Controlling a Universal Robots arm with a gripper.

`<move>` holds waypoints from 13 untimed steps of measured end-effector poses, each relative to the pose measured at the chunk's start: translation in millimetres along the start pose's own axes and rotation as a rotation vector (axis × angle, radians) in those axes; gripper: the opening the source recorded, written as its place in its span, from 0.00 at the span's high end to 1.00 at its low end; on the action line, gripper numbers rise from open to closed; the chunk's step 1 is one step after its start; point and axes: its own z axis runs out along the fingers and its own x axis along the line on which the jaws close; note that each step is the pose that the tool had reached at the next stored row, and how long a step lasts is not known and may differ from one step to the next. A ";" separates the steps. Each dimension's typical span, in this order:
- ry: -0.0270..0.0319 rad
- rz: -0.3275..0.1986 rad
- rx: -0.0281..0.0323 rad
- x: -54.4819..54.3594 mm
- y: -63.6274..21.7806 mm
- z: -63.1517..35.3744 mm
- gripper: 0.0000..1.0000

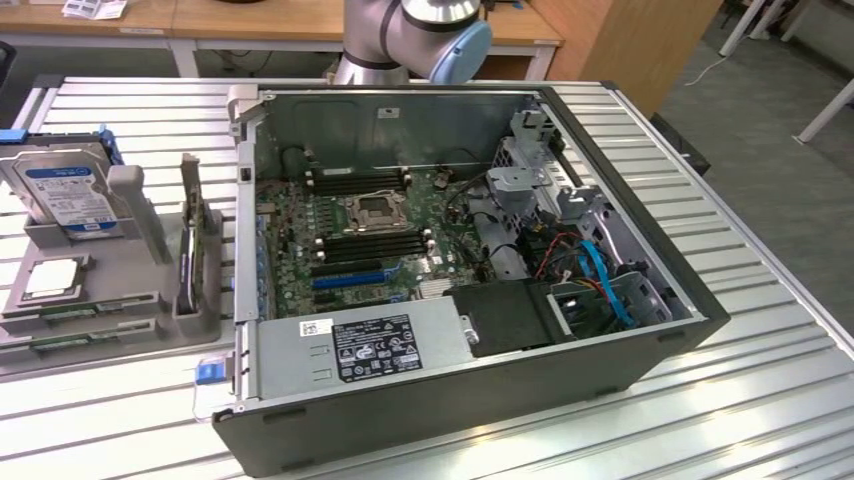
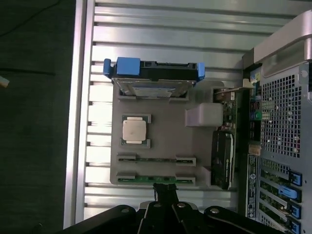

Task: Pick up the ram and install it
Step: 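Pick up the ram and move it above insertion slot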

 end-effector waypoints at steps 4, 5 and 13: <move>0.0015 -0.033 -0.0008 0.0 0.0 0.0 0.90; 0.0019 -0.041 -0.0010 0.0 0.0 0.0 0.90; 0.0049 -0.109 -0.0026 0.0 0.0 0.0 0.90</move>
